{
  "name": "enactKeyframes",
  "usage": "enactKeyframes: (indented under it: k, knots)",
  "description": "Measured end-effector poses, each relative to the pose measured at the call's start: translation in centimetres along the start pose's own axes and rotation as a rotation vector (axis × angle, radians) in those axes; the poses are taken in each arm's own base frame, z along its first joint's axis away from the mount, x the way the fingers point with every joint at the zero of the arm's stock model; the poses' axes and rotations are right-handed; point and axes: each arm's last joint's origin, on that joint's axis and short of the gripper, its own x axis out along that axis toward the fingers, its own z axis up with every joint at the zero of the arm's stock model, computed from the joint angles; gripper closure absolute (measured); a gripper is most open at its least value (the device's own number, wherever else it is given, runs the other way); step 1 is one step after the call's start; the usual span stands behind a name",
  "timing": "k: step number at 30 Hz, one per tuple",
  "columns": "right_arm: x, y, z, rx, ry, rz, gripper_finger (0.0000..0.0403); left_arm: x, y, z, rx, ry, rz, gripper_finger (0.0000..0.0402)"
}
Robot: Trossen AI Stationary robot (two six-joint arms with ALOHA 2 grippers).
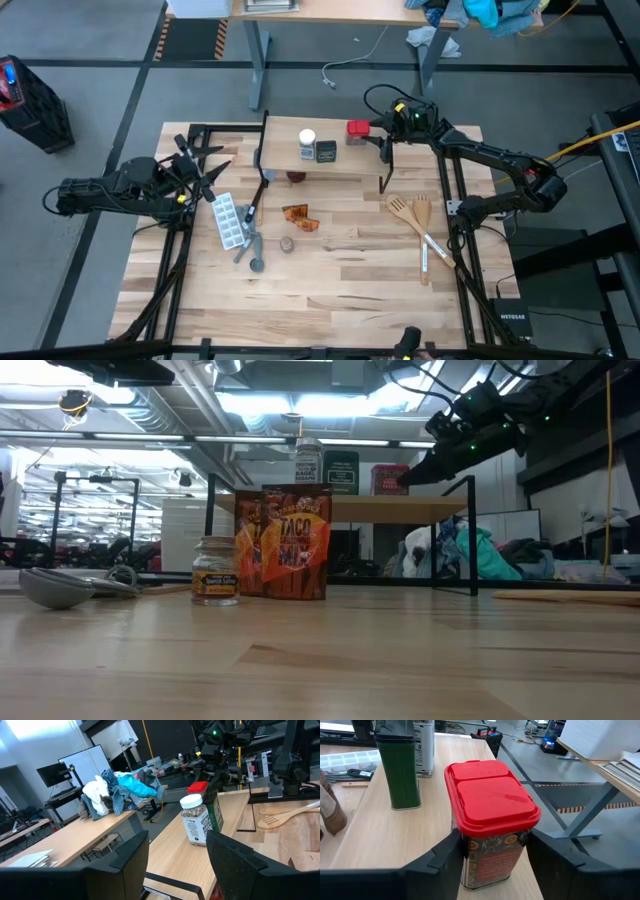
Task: Shelf spices
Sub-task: Remove the red seasoning can from the shelf
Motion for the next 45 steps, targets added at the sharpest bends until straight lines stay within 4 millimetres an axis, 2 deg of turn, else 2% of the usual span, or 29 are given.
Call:
enactKeyframes:
  k: [18, 26, 31, 37, 45]
  knots:
    - [-0.2, 0.4, 0.0, 0.108, -0.017, 0.082, 0.0203, 0.0, 0.0, 0.0, 0.000, 0.000, 0.000, 0.0210]
    - [-1.2, 0.8, 1.2, 0.150, -0.075, 0.127, 0.0208, 0.0, 0.0, 0.0, 0.000, 0.000, 0.000, 0.0210]
    - [-1.8, 2.5, 2.9, 0.102, -0.110, 0.113, 0.0223, 0.0, 0.0, 0.0, 0.000, 0.000, 0.000, 0.0210]
    - [-2.2, 5.5, 4.5, 0.087, -0.120, 0.123, 0.0226, 0.0, 0.0, 0.0, 0.000, 0.000, 0.000, 0.0210]
    - [-2.2, 10.6, 6.3, 0.097, -0.114, 0.109, 0.0233, 0.0, 0.0, 0.0, 0.000, 0.000, 0.000, 0.0210]
